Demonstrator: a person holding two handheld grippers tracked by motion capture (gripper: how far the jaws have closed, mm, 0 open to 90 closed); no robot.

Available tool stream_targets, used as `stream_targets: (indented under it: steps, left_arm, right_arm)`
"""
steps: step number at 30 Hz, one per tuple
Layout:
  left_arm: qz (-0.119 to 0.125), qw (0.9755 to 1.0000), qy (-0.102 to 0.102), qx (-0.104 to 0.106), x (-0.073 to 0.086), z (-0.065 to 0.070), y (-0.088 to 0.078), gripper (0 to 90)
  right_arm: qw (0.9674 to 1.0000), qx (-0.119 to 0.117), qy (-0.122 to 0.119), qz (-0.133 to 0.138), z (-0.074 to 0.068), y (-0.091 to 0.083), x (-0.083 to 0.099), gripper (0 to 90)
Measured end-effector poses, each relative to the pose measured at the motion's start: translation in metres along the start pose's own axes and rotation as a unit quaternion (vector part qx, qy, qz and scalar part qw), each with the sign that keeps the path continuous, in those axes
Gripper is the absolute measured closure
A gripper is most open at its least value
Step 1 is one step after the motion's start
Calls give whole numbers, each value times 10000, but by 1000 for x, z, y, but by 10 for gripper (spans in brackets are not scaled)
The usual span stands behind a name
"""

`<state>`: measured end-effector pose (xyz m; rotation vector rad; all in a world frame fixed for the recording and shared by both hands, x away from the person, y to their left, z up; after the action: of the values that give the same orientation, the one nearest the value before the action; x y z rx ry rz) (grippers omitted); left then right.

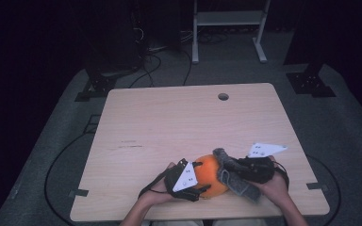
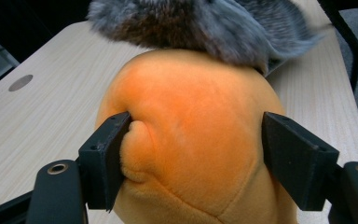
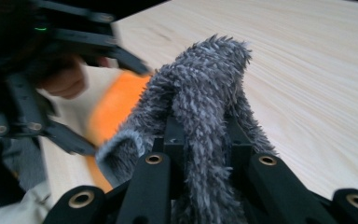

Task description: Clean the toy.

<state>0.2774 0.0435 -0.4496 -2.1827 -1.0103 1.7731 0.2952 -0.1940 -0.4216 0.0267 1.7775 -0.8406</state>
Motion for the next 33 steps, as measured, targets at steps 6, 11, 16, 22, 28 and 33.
stream_targets:
  steps: [6,11,16,22,28,33]
  left_arm:
    - [40,9999,-103,-10,1,-1,1,262]
    - [31,9998,-201,-52,4,-3,-1,260]
    - [2,9990,-402,-204,6,-9,2,253]
    - [393,9952,-875,-195,-1,-21,-12,172]
    - [214,9955,-825,-405,5,-21,-6,295]
    - [82,9920,-1101,-618,8,-26,0,313]
  right_arm:
    - [9985,318,348,-290,22,3,17,754]
    - [9982,432,345,-244,19,-9,22,757]
    - [9994,217,-192,-174,-8,-1,13,750]
    - [9992,384,40,-104,6,8,17,752]
    - [9984,478,310,-54,20,9,23,748]
    - [9952,910,358,-70,20,-1,23,753]
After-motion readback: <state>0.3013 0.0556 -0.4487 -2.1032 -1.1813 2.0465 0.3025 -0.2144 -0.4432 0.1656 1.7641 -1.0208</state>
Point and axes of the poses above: each handheld gripper's, and its own axes: y roughly forward along the jaws, x roughly out of its underside, z roughly to its right, the point moved 2 cm from there along y, roughly forward along the jaws, and after that the axes turned 2 degrees about -z, right-handed, at the moved point
